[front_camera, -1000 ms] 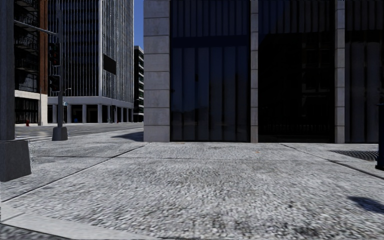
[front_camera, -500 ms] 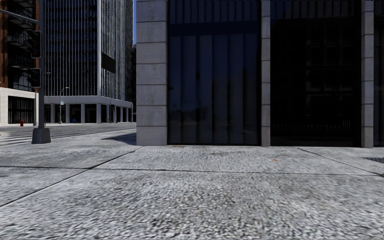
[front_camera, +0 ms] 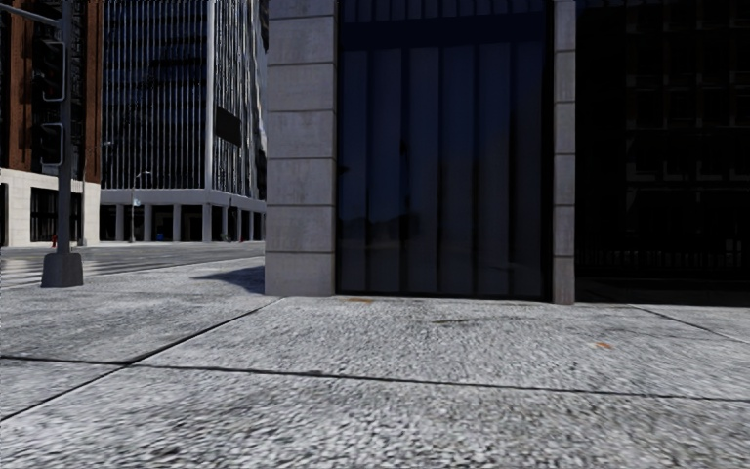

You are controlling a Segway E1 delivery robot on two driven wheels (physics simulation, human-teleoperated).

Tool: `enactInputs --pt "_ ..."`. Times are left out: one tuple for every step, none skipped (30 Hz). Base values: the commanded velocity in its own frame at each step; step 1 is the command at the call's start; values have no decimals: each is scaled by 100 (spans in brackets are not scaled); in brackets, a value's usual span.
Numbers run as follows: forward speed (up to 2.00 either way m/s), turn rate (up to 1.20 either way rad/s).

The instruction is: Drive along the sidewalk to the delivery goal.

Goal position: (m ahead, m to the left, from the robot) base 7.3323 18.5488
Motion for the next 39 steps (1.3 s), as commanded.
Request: enactInputs --pt "172 45" --pt "172 48" --pt "172 49" --pt "172 50" --pt "172 50" --pt "172 50" --pt "172 50" --pt "172 50" --pt "172 50" --pt "171 50" --pt "171 50" --pt "171 50" --pt "171 50" --pt "171 50" --pt "171 50" --pt "171 50" --pt "171 50" --pt "171 50" --pt "171 50" --pt "171 50" --pt "171 50" --pt "171 50" --pt "171 50" --pt "171 50" --pt "171 50" --pt "171 50" --pt "171 50" --pt "171 50" --pt "171 50" --pt "171 50" --pt "171 50" --pt "171 50" --pt "171 50" --pt "171 51" --pt "171 51" --pt "171 51" --pt "171 51" --pt "171 51" --pt "171 51"
